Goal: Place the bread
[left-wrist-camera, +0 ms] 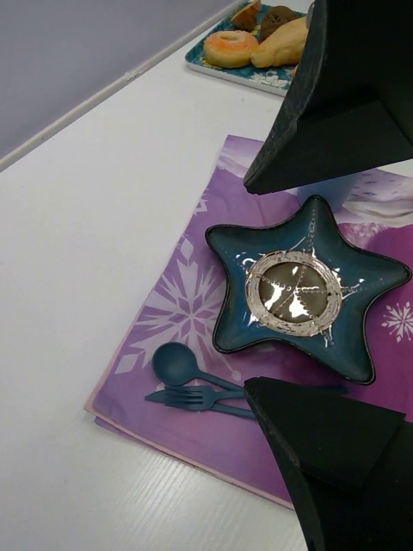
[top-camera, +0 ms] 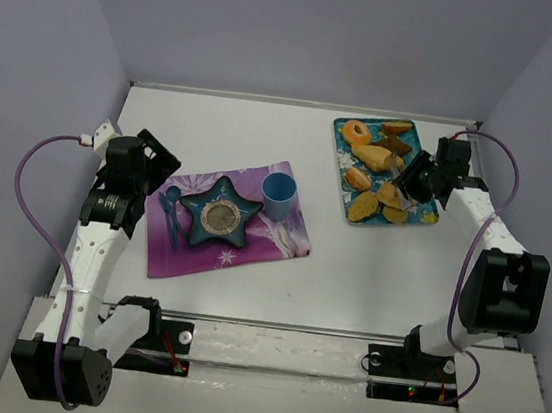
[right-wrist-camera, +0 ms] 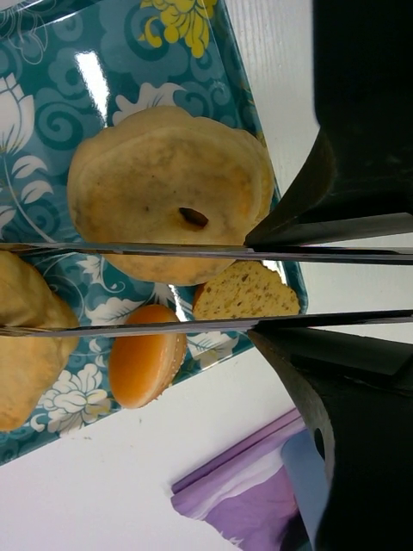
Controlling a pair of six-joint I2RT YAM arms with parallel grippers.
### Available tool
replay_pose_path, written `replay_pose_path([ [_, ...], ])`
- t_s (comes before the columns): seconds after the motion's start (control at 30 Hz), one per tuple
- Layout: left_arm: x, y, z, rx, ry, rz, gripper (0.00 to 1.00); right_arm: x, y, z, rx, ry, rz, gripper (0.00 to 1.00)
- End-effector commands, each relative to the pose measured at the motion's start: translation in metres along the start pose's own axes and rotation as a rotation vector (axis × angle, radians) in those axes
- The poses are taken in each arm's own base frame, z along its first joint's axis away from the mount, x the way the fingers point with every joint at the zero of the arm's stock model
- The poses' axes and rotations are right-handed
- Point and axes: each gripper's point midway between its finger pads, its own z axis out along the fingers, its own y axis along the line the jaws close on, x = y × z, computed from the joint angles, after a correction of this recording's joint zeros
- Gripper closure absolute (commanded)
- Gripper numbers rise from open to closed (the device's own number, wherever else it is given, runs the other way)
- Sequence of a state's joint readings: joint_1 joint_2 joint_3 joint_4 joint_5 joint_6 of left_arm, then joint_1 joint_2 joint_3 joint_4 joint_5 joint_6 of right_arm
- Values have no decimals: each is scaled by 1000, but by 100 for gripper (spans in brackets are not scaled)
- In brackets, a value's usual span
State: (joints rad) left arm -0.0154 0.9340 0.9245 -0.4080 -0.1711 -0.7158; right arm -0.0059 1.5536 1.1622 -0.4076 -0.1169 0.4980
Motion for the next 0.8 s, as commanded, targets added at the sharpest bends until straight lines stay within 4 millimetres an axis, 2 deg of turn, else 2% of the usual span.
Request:
replay_pose_path([
  [0.0,-7,-1,-1,3,-30,-1,1,-19,-2,4,-4,-75,31,58],
  [0.17,-8,-1,-1,0,-29,-2,1,-25,1,-1,-8,-105,30,73],
  [0.27,-10,-1,-2,1,-34,-5,1,-35,4,-13,-10,-148,20,93],
  [0.4,-11,-2,-4,3,-38,-6,1,-58,9,-46,-9,-262,-7,93],
  [0.6,-12,-5,-6,19,-35,-5,1,-82,28,-94,-68,-379,-57,93],
  [0.73,-14,-7,-9,30,-41,-7,1,-93,55,-130,-182,-434,-134,93],
  [0.77,-14,-7,-9,30,-41,-7,1,-92,63,-134,-220,-426,-145,93],
])
